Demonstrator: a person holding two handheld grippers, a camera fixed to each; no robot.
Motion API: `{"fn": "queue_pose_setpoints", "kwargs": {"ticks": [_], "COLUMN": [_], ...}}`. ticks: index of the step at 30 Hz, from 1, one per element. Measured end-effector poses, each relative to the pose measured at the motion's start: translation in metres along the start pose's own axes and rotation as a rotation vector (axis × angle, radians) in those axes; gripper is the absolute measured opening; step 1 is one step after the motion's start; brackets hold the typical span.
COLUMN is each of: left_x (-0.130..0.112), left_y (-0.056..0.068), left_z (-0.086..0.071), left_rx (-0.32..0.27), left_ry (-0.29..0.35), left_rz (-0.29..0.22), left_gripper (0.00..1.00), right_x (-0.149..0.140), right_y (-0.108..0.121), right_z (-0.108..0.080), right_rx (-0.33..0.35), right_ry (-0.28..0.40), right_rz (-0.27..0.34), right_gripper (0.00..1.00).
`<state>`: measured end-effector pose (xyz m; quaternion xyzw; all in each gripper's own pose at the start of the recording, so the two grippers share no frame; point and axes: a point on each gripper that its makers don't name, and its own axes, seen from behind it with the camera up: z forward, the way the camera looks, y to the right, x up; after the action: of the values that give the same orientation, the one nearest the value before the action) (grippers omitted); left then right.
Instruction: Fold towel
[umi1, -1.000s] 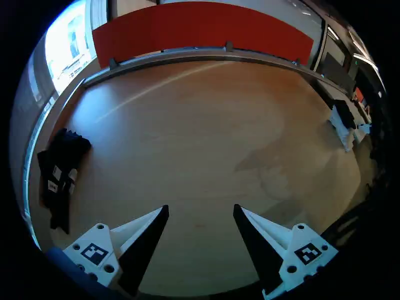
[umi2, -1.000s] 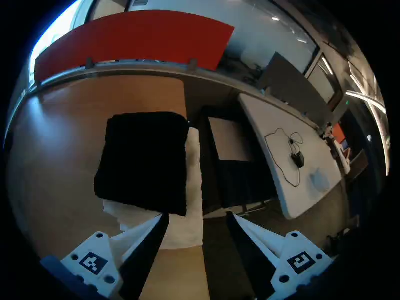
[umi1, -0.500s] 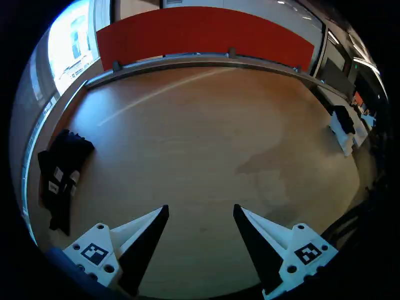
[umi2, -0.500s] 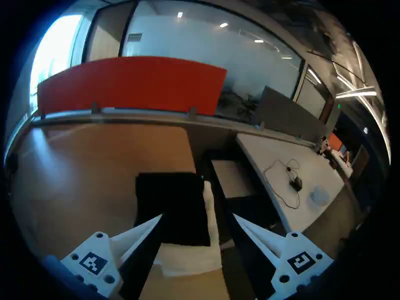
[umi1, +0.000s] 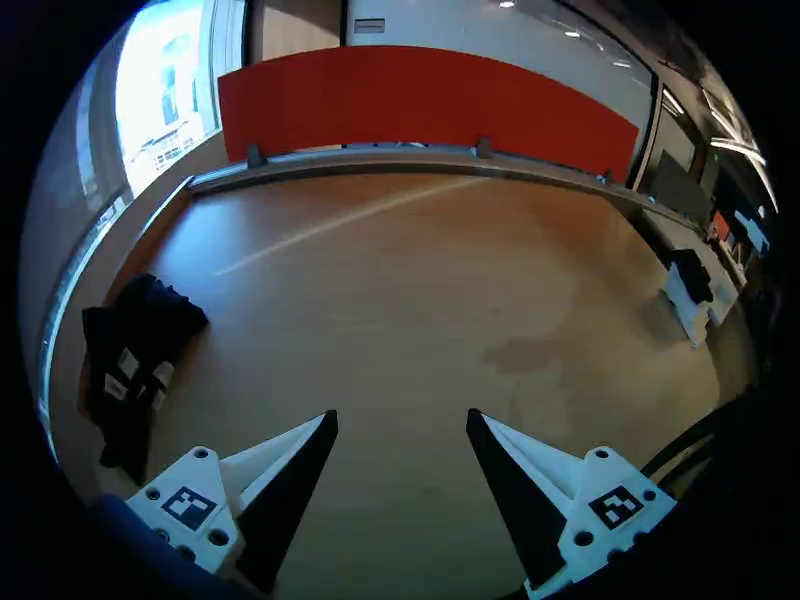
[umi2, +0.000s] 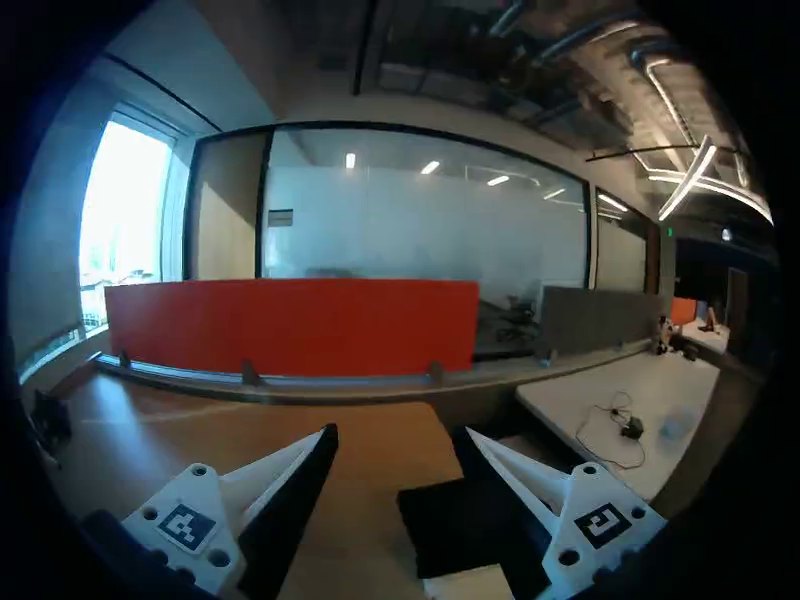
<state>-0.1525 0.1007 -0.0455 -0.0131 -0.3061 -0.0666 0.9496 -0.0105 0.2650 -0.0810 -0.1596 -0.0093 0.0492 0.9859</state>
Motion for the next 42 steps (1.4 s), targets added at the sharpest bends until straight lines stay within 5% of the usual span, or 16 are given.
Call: {"fn": "queue_pose_setpoints", "kwargs": {"ticks": [13,24,30,42], "left_x": [0.077,0.146,0.174,0.177], "left_y": [-0.035,-0.069,-0.077,-0.082], "left_z": [-0.009,-0.035,-0.052,-0.053], "left_rx": [0.040,0.102,0.118,0.116], "left_ry": [0.256,0.490,0.602,0.653], "left_rz": [-0.052,-0.049,-0.028,-0.029], "left_gripper": [0.96,0.95,0.96,0.96], "right_x": [0.048,0.054,0.049,0.031], "right_y": [-0.136,-0.217,-0.248,-0.262], "right_z": [-0.014,-0.017,-0.016,-0.015], "right_rx": [0.115,0.159,0.178,0.172], "right_ry": [0.131,0.162,0.152,0.132], "right_rz": [0.022,0.063,0.045,0.058], "right_gripper": [0.89,0.89,0.89,0.89]}}
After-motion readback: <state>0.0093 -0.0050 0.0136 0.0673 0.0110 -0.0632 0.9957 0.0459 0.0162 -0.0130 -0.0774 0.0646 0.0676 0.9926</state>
